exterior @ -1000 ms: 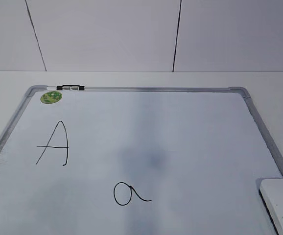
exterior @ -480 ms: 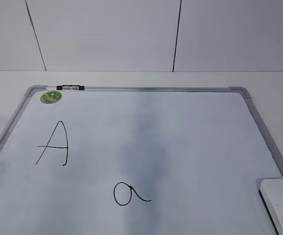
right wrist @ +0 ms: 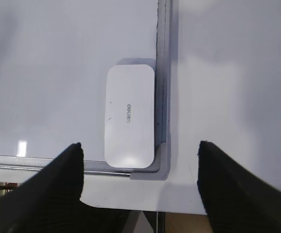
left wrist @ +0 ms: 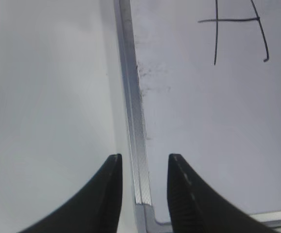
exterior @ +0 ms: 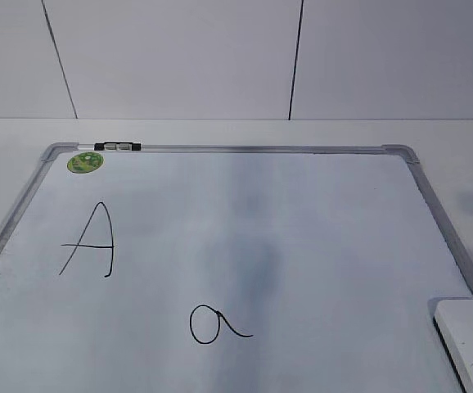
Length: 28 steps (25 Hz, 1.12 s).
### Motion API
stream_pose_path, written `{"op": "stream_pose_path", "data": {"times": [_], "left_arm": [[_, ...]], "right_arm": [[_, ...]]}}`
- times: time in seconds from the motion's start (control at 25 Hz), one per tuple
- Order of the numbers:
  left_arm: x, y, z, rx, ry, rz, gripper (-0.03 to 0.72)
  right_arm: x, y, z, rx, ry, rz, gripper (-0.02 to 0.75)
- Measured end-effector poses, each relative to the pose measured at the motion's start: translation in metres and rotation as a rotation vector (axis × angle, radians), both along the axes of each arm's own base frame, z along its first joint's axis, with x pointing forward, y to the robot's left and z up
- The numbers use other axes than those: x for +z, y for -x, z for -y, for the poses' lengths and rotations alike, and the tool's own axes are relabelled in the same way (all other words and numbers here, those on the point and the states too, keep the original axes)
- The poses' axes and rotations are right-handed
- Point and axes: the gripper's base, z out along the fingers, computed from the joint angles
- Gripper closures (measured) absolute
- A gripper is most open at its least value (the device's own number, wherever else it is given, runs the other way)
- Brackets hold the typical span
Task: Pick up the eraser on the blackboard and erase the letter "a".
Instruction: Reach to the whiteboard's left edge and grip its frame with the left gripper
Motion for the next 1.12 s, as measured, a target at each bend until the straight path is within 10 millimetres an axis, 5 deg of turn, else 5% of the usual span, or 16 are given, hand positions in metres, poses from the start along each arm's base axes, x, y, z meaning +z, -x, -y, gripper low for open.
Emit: {"op": "stream_pose_path", "data": {"times": [0.44,0.72,1.12], "left_arm": [[-0.056,-0.090,0.004,-0.026,-0.044,-0.096,0.446],[-0.095,-0.110,0.004,-0.030,-0.061,-0.131,0.446],[-0.114,-0.124,0.005,-0.027,-0.061,-0.087,0.446]], "right_arm": [[-0.001,-0.002,0.000,-0.001,-0.005,-0.014,0.178],[-0.001,-0.002,0.000,-0.002,-0.005,-0.015,0.178],[-0.001,-0.002,0.000,-0.002,-0.005,-0.015,0.178]]}}
